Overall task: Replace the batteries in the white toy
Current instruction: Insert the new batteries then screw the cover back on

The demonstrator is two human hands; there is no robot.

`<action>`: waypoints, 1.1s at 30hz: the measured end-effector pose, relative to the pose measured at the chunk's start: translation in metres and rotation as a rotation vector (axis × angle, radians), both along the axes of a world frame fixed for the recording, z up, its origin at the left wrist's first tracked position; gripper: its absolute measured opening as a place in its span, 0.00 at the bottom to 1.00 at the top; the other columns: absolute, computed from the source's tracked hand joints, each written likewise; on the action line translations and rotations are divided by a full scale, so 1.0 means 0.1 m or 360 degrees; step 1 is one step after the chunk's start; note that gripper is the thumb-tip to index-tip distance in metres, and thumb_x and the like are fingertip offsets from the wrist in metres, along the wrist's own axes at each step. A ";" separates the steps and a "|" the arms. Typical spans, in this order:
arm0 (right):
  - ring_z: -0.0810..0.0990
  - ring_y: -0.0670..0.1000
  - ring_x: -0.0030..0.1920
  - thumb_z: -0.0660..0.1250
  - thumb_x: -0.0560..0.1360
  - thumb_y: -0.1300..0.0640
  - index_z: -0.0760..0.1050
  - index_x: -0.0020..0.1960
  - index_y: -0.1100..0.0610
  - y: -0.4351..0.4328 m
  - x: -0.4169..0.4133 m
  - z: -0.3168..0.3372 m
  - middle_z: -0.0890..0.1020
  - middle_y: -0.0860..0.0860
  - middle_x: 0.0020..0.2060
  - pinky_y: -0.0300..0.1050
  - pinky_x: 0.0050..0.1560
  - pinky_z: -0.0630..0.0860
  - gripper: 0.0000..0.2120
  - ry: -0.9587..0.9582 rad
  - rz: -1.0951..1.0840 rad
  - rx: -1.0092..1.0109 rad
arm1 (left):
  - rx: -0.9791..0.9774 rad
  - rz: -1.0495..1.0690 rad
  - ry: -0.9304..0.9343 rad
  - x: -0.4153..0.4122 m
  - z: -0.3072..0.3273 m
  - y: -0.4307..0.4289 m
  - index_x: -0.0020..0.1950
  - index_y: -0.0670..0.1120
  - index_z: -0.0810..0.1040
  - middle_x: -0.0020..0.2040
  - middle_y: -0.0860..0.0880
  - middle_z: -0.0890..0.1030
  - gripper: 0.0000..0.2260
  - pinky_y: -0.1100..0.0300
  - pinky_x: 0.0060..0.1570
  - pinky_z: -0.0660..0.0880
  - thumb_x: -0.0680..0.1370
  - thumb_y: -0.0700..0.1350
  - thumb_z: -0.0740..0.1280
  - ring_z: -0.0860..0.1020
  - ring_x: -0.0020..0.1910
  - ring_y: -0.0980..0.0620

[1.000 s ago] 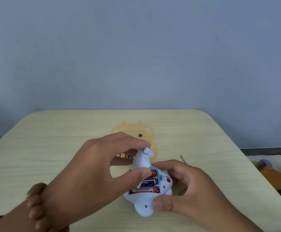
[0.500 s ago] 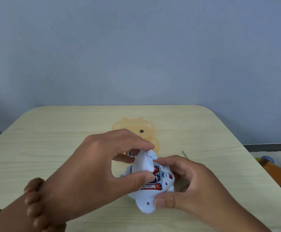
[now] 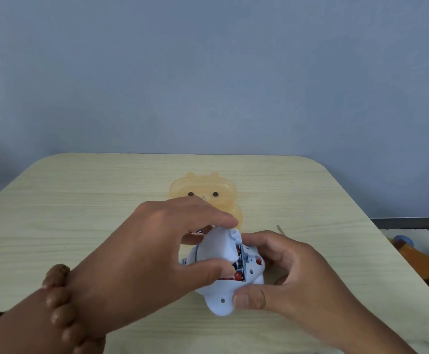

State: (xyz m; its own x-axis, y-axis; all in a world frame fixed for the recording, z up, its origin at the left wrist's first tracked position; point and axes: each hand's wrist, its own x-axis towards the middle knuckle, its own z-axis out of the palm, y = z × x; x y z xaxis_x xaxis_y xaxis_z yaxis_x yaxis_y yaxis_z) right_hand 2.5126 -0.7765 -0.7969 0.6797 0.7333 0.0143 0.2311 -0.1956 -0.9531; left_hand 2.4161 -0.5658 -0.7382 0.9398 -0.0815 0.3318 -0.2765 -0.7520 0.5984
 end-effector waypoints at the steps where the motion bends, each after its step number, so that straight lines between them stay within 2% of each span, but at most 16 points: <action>1: 0.87 0.48 0.52 0.85 0.61 0.47 0.80 0.62 0.41 0.00 0.00 0.00 0.88 0.46 0.54 0.46 0.53 0.81 0.31 0.0000 -0.0002 0.0003 | 0.0009 0.0006 0.0015 0.00 -0.01 0.00 0.60 0.59 0.81 0.53 0.65 0.81 0.20 0.70 0.49 0.78 0.69 0.55 0.77 0.80 0.53 0.64; 4: 0.88 0.49 0.51 0.86 0.61 0.49 0.81 0.61 0.41 -0.01 0.00 0.01 0.88 0.47 0.53 0.43 0.50 0.83 0.31 -0.0007 -0.0008 0.0000 | 0.0055 0.0039 0.0082 -0.01 -0.02 -0.02 0.62 0.62 0.77 0.54 0.68 0.80 0.24 0.70 0.50 0.78 0.67 0.60 0.73 0.79 0.54 0.68; 6: 0.88 0.49 0.50 0.86 0.61 0.51 0.81 0.60 0.41 -0.01 -0.01 0.02 0.88 0.47 0.52 0.37 0.47 0.82 0.30 0.0004 -0.0008 0.0012 | 0.0172 0.0052 0.0103 -0.01 -0.02 -0.06 0.61 0.62 0.76 0.52 0.68 0.80 0.23 0.65 0.48 0.80 0.67 0.62 0.71 0.79 0.52 0.67; 9: 0.89 0.48 0.49 0.86 0.61 0.55 0.82 0.58 0.41 -0.01 0.00 0.01 0.89 0.47 0.51 0.35 0.46 0.82 0.29 0.0018 -0.0006 0.0039 | 0.0298 0.0089 0.0073 0.00 -0.03 -0.12 0.58 0.61 0.74 0.49 0.64 0.81 0.21 0.58 0.43 0.81 0.66 0.63 0.70 0.80 0.47 0.64; 11: 0.89 0.49 0.49 0.86 0.61 0.57 0.82 0.58 0.42 -0.01 0.02 0.00 0.89 0.47 0.51 0.35 0.46 0.82 0.29 0.0025 -0.0001 0.0050 | 0.0296 0.0125 0.0066 0.01 -0.04 -0.13 0.57 0.62 0.74 0.48 0.65 0.81 0.22 0.59 0.41 0.80 0.65 0.62 0.70 0.79 0.46 0.64; 18: 0.88 0.49 0.49 0.86 0.62 0.60 0.82 0.57 0.43 -0.02 0.03 0.00 0.89 0.48 0.51 0.35 0.45 0.82 0.28 0.0067 0.0008 0.0059 | 0.0225 0.0188 0.0136 0.02 -0.09 -0.15 0.59 0.65 0.73 0.48 0.67 0.81 0.24 0.61 0.46 0.79 0.63 0.62 0.70 0.78 0.48 0.67; 26: 0.88 0.49 0.49 0.86 0.62 0.57 0.81 0.58 0.42 -0.02 0.03 -0.01 0.88 0.47 0.51 0.35 0.45 0.82 0.28 0.0044 0.0017 0.0034 | 0.0318 0.0209 0.0155 0.03 -0.08 -0.16 0.56 0.64 0.74 0.47 0.66 0.80 0.23 0.61 0.44 0.77 0.62 0.64 0.70 0.76 0.46 0.65; 28: 0.88 0.51 0.48 0.86 0.62 0.55 0.81 0.58 0.41 -0.02 0.02 -0.01 0.88 0.47 0.51 0.40 0.45 0.84 0.29 0.0046 0.0006 0.0023 | 0.0351 0.0199 0.0173 0.04 -0.06 -0.17 0.56 0.63 0.74 0.47 0.65 0.80 0.23 0.60 0.44 0.77 0.62 0.64 0.70 0.77 0.45 0.64; 31: 0.85 0.65 0.47 0.86 0.60 0.50 0.80 0.59 0.40 0.00 0.01 0.00 0.88 0.50 0.50 0.62 0.47 0.85 0.30 0.0046 -0.0058 -0.0011 | 0.0418 0.0175 0.0189 0.06 -0.03 -0.18 0.55 0.62 0.73 0.47 0.63 0.79 0.22 0.58 0.44 0.77 0.64 0.62 0.73 0.77 0.44 0.63; 33: 0.83 0.69 0.47 0.86 0.59 0.49 0.80 0.59 0.40 0.00 0.01 0.01 0.88 0.50 0.49 0.71 0.49 0.81 0.31 0.0061 -0.0064 -0.0011 | 0.0461 0.0166 0.0190 0.05 -0.02 -0.19 0.54 0.61 0.73 0.48 0.63 0.79 0.21 0.58 0.42 0.76 0.65 0.60 0.75 0.75 0.44 0.63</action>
